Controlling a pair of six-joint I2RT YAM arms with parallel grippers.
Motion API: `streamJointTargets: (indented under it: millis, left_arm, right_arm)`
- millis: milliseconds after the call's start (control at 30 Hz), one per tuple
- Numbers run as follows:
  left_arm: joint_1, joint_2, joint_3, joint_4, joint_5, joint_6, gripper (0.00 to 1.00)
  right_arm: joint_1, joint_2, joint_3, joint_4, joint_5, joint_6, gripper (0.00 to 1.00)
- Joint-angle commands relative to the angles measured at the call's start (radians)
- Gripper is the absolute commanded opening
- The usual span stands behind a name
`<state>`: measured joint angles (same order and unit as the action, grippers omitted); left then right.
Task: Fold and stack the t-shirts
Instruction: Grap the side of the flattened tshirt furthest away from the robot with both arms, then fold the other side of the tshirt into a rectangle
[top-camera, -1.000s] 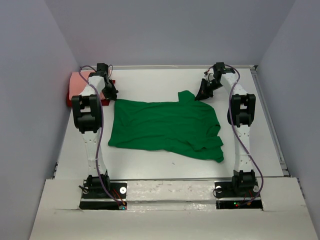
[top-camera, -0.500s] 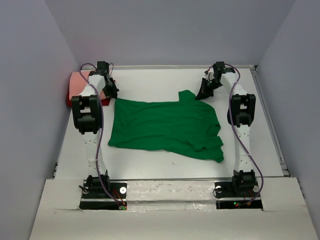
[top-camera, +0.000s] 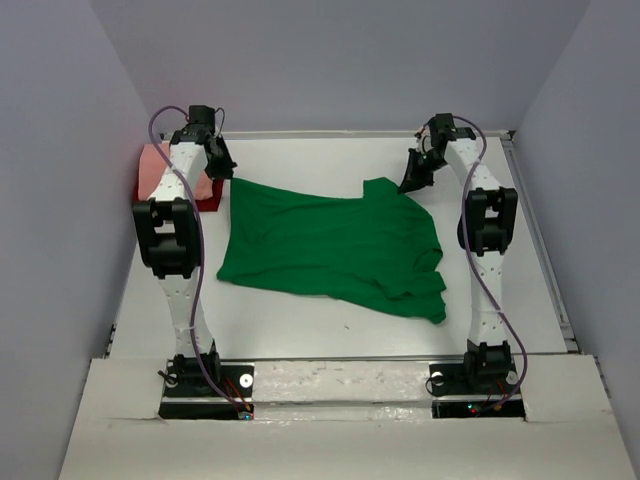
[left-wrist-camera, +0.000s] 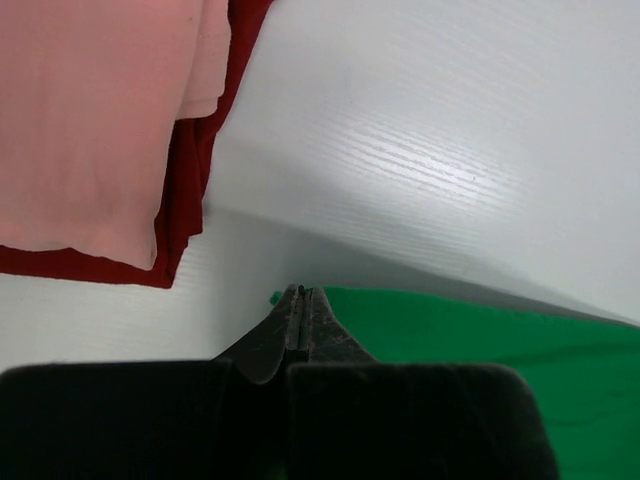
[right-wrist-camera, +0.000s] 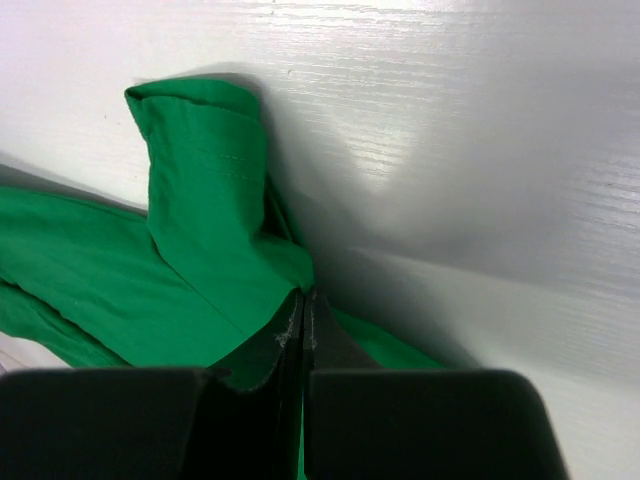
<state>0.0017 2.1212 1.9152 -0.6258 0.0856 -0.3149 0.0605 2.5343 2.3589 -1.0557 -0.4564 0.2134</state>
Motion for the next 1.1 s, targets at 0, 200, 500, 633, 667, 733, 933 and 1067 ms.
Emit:
streamJointTargets:
  millis: [0,200,500,633,667,733,933,1067]
  left_arm:
    - [0.003,-0.081,-0.037,-0.005,-0.043,0.01,0.0]
    - [0.004,-0.124,-0.07,-0.014,-0.04,0.0,0.0]
    - [0.003,-0.216,-0.217,0.04,-0.046,-0.012,0.0]
    - [0.004,-0.248,-0.254,0.049,-0.055,-0.016,0.0]
    - [-0.009,-0.254,-0.26,0.052,-0.053,-0.016,0.0]
    - [-0.025,-0.27,-0.275,0.051,-0.063,-0.019,0.0]
    - [-0.025,-0.317,-0.317,0.049,-0.108,-0.035,0.0]
    - [-0.025,-0.348,-0.364,0.057,-0.118,-0.039,0.0]
  right_arm:
    - [0.002,-0.081,-0.019,-0.004,0.033,-0.009,0.0]
    - [0.002,-0.147,-0.064,-0.004,0.047,-0.009,0.0]
    - [0.021,-0.239,-0.197,0.019,0.07,-0.019,0.0]
    - [0.03,-0.278,-0.246,0.022,0.093,-0.02,0.0]
    - [0.03,-0.287,-0.259,0.023,0.096,-0.02,0.0]
    - [0.039,-0.308,-0.291,0.028,0.099,-0.016,0.0]
    - [0.091,-0.399,-0.342,0.028,0.136,-0.005,0.0]
    - [0.113,-0.453,-0.386,0.039,0.147,0.007,0.0]
